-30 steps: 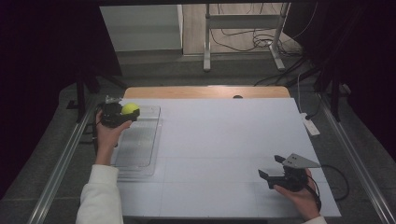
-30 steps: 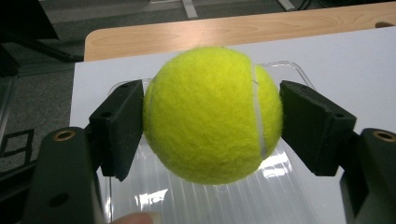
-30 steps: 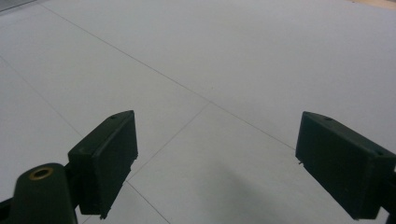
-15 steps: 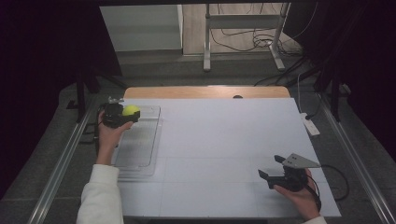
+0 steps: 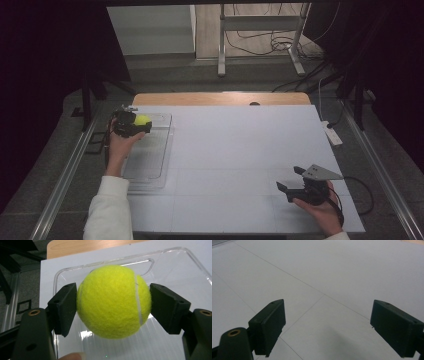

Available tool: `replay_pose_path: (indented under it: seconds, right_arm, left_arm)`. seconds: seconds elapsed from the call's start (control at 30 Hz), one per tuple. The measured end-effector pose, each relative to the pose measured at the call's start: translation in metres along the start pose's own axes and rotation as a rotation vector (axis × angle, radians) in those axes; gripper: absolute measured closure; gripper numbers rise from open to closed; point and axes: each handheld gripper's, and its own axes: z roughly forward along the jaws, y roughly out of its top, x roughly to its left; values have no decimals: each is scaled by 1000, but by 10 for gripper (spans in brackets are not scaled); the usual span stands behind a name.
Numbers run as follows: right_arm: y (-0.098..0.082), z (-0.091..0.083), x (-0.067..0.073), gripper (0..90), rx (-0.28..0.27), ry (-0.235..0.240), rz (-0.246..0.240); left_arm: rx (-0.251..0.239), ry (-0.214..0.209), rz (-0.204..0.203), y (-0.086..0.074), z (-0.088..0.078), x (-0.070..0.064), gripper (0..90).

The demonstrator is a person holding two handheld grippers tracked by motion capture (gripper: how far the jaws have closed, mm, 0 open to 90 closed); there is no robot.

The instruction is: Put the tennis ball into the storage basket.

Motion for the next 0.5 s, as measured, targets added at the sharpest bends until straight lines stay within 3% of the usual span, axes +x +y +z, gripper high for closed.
replay_pose_path:
  seconds: [0.5]
  right_arm:
    - [0,0,0,135,1,1,-1]
  left_arm:
    - [65,32,43,-2,14,-4,263]
